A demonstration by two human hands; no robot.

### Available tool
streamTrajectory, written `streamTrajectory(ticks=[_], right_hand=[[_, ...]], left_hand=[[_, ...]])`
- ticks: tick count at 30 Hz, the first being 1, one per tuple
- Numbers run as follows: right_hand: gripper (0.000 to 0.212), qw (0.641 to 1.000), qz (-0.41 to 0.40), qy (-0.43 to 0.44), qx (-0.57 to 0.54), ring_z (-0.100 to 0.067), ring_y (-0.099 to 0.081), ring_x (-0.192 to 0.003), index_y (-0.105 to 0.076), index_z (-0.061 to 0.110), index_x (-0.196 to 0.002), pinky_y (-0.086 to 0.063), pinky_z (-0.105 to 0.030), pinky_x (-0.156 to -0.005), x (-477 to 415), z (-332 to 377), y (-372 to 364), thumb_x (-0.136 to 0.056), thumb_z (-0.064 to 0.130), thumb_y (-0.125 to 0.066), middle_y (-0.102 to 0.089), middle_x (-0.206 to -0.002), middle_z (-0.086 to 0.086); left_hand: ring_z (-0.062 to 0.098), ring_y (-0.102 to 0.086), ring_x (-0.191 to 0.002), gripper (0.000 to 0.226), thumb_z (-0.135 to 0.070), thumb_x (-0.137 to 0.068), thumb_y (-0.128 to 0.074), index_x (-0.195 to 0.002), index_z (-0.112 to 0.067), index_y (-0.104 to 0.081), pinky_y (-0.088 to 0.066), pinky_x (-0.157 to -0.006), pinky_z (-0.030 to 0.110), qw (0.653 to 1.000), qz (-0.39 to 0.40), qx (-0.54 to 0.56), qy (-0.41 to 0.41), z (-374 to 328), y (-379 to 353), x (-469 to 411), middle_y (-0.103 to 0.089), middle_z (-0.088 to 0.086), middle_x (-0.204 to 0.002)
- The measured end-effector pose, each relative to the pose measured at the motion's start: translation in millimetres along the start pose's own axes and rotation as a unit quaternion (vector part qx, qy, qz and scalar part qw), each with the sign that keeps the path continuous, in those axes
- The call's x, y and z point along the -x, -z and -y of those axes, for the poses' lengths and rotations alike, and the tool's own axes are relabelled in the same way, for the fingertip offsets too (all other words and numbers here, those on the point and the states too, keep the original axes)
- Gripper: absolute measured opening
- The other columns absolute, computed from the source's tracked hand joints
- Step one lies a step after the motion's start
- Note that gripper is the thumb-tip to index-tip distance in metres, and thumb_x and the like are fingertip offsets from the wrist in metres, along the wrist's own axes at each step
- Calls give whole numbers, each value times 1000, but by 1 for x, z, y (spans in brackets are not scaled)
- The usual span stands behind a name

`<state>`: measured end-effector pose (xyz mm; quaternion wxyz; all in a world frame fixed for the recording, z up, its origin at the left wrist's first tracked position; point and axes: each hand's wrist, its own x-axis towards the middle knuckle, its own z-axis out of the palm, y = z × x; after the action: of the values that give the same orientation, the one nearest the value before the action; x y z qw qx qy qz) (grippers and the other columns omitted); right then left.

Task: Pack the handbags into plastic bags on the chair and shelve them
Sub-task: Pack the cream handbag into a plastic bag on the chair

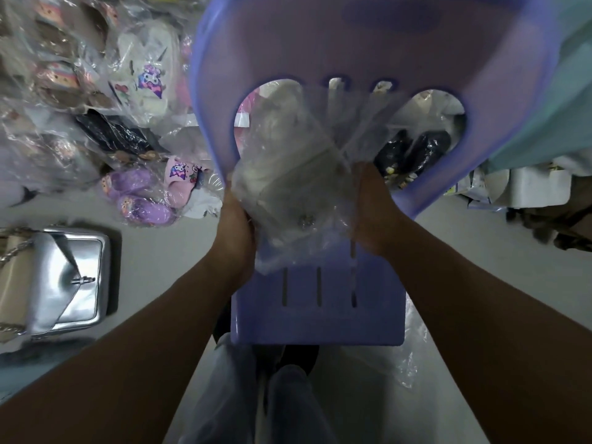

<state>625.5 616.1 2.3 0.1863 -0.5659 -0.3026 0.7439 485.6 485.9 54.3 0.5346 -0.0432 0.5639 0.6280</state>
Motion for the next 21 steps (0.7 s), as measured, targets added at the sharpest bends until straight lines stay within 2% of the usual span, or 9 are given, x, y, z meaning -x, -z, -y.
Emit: streamTrajectory(ticks=[2, 4, 6, 9, 12, 14, 17, 19, 21], right_hand=[[61, 1000, 22, -12, 14, -30, -65, -118, -58, 16, -137, -52, -52, -100, 6, 8, 4, -92, 58, -54, -65, -132, -11], [47, 999, 11, 2, 36, -15, -73, -88, -62, 16, -124, -62, -35, -74, 17, 14, 5, -94, 53, -56, -70, -107, -4], [34, 998, 22, 46, 23, -16, -72, -96, -66, 12, -117, -60, -33, -87, 20, 12, 4, -98, 38, -55, -72, -108, -7], [29, 993, -8, 74, 92, -18, -67, -99, -72, 11, -106, -53, -31, -97, 27, 13, -15, -90, 29, -55, -71, -101, -2], [38, 987, 4, 63, 145, -15, -63, -106, -64, 15, -118, -48, -30, -98, 32, 10, -34, -90, 40, -54, -68, -112, -1], [25, 984, 15, 52, 167, -28, -55, -126, -61, 17, -118, -38, -42, -111, 36, 11, -42, -102, 33, -50, -63, -129, -14], [46, 976, 23, 11, 218, -32, -46, -136, -52, 9, -141, -33, -42, -115, 36, 22, -38, -109, 38, -36, -54, -140, -17], [58, 966, 35, -11, 254, -32, -41, -141, -42, 10, -149, -33, -43, -113, 35, 33, -37, -107, 48, -29, -45, -151, -15], [60, 968, 31, -8, 250, -33, -40, -142, -42, 12, -150, -33, -47, -113, 36, 35, -38, -106, 52, -30, -43, -154, -13]], left_hand=[[23, -68, -110, 42, -37, -108, -36, -124, -12, -65, -55, -93, 33, 998, -23, -65, -9, 14, 7, -2, -72, 10, -116], [15, -68, -81, 28, -11, -105, -38, -104, -6, -66, -54, -70, 20, 987, -98, -127, 26, 31, 18, -2, -73, 4, -85], [13, -60, -64, 18, 1, -95, -47, -83, -4, -59, -46, -56, 17, 969, -133, -194, 72, 54, 36, 2, -63, 1, -66], [22, -52, -69, 14, -4, -86, -59, -75, -12, -55, -46, -56, 23, 956, -130, -234, 124, 73, 49, 10, -55, 9, -72], [11, -55, -57, 31, 13, -93, -42, -80, -12, -53, -46, -48, 18, 985, -124, -85, 80, 65, 34, 12, -58, 2, -60], [12, -50, -51, 43, 3, -99, -32, -66, -11, -55, -43, -46, 17, 987, -111, 82, 83, 55, 25, 10, -52, 0, -49], [4, -44, -57, 53, -22, -97, -35, -49, -18, -57, -31, -64, 10, 966, -93, 221, 97, 43, 20, 3, -47, -8, -49], [3, -53, -51, 53, -28, -103, -33, -64, -18, -69, -42, -57, 8, 969, -52, 226, 89, 32, 13, 2, -55, -8, -50], [5, -63, -53, 41, -22, -107, -31, -98, -11, -70, -53, -52, 16, 982, -50, 171, 62, 22, -1, 3, -65, -5, -57]])
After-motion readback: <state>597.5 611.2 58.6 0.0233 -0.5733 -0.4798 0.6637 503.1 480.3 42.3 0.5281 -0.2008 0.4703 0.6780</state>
